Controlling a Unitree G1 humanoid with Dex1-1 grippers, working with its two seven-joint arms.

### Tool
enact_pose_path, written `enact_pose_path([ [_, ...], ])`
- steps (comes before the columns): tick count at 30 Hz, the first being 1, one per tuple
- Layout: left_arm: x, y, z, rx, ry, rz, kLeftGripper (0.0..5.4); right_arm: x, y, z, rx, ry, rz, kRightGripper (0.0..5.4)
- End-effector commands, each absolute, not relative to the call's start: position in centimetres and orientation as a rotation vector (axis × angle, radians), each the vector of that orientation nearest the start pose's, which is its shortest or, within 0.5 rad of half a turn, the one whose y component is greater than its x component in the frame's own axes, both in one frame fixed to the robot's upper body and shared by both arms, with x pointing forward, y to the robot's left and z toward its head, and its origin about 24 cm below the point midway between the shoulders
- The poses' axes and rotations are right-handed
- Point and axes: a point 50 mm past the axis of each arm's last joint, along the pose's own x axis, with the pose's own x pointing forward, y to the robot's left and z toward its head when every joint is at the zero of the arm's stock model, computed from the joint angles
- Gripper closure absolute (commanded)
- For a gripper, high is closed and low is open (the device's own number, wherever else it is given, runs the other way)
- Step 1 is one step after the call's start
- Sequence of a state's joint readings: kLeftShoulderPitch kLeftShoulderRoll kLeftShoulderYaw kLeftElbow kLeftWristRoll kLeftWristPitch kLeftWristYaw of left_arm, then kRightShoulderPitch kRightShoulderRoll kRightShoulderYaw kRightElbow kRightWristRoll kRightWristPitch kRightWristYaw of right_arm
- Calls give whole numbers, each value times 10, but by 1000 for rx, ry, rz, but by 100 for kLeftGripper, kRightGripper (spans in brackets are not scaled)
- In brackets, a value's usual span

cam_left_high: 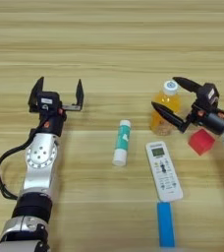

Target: Move the objects on the table

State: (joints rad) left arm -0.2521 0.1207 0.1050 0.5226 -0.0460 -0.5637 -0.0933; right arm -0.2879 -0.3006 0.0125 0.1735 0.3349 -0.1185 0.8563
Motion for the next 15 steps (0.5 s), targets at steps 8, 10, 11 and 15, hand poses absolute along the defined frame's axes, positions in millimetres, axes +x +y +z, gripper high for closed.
enact_pose_path([
  [8,291,182,46,90,-299,-37,0,284,-159,154,-52,-453,858,2],
  [10,291,182,46,90,-299,-38,0,282,-162,164,-38,-495,845,2],
  [11,291,182,46,90,-299,-38,0,281,-163,168,-29,-511,839,2],
  [15,291,181,46,91,-298,-39,0,282,-169,180,-12,-559,793,2],
])
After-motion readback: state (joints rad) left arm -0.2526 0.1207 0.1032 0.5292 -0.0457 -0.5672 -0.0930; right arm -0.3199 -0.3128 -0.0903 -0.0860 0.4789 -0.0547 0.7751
